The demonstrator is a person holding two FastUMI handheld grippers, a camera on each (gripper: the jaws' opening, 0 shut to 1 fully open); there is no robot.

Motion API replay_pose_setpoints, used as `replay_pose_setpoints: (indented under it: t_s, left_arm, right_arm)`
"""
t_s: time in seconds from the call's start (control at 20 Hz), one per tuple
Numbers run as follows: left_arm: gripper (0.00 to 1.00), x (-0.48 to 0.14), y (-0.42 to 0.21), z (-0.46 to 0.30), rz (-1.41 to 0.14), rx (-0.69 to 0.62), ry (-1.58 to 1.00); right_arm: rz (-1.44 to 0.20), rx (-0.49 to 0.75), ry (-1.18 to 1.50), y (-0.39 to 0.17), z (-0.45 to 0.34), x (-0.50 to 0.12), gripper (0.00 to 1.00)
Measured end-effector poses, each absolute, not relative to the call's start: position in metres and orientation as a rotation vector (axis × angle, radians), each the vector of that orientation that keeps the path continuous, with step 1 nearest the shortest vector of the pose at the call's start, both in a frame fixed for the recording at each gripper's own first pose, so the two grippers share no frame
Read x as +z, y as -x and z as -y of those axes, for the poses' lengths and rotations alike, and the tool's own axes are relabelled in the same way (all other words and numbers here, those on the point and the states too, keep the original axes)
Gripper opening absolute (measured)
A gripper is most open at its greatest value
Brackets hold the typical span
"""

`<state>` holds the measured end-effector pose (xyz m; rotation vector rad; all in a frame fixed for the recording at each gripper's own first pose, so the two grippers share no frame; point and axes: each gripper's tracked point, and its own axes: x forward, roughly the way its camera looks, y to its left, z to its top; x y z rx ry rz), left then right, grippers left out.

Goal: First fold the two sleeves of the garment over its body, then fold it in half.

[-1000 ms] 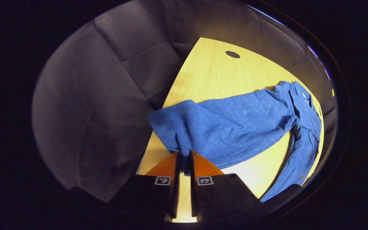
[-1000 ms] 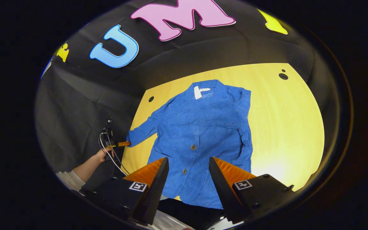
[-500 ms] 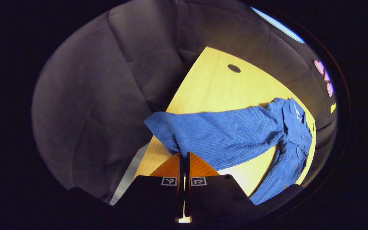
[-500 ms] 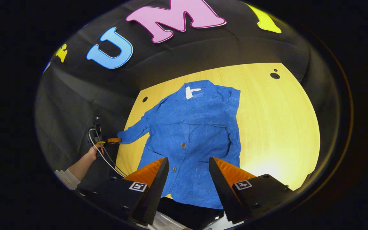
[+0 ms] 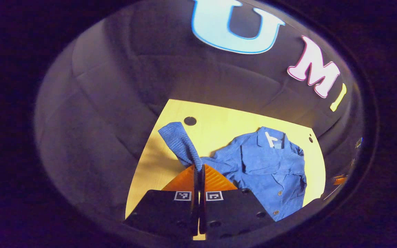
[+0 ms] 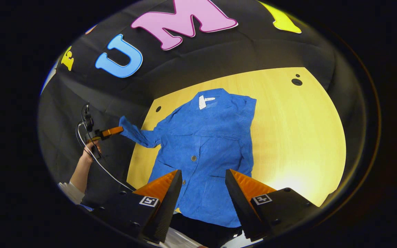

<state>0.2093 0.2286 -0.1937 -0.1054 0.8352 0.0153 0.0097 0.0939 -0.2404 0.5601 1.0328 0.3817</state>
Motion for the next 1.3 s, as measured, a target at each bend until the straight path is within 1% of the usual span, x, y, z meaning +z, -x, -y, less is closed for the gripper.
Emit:
replay_pose_setpoints:
  t_s: [0.15,0.25,0.4,0.65,0.75,1.0,1.1,1.15,1.2,1.25,1.3]
  left_arm:
    - [0.00,-0.176,-0.237,-0.139,-0.811,-0.109,0.098]
    - [0.00,-0.180,-0.259,-0.084,-0.794,-0.186,0.068]
    - [0.00,-0.208,-0.273,0.002,-0.868,-0.294,0.109]
    - [0.00,-0.260,-0.290,0.097,-0.916,-0.388,0.050]
    - [0.00,-0.279,-0.294,0.121,-0.945,-0.409,-0.009]
    - [0.00,-0.338,-0.298,0.150,-1.039,-0.382,-0.180]
    - [0.00,-0.344,-0.298,0.156,-1.050,-0.379,-0.229]
    - [0.01,-0.344,-0.299,0.162,-1.043,-0.394,-0.233]
    - [0.06,-0.341,-0.299,0.173,-1.029,-0.426,-0.230]
    - [0.15,-0.340,-0.297,0.186,-1.016,-0.469,-0.220]
    - [0.17,-0.335,-0.294,0.197,-1.008,-0.504,-0.209]
  right_arm:
    - [-1.029,0.349,-0.542,0.000,-0.061,-0.247,0.82]
    - [-1.031,0.310,-0.533,0.005,-0.039,-0.258,0.83]
    - [-1.031,0.265,-0.581,0.012,-0.018,-0.265,0.82]
    - [-1.036,0.198,-0.603,0.024,0.007,-0.285,0.82]
    - [-1.046,0.199,-0.622,0.029,0.013,-0.289,0.82]
    - [-1.078,0.174,-0.607,0.030,0.040,-0.307,0.82]
    - [-1.084,0.174,-0.600,0.030,0.044,-0.312,0.82]
    - [-1.091,0.175,-0.598,0.030,0.045,-0.316,0.82]
    - [-1.100,0.174,-0.600,0.030,0.046,-0.319,0.82]
    - [-1.104,0.173,-0.606,0.030,0.045,-0.321,0.82]
    - [-1.104,0.175,-0.614,0.028,0.043,-0.321,0.83]
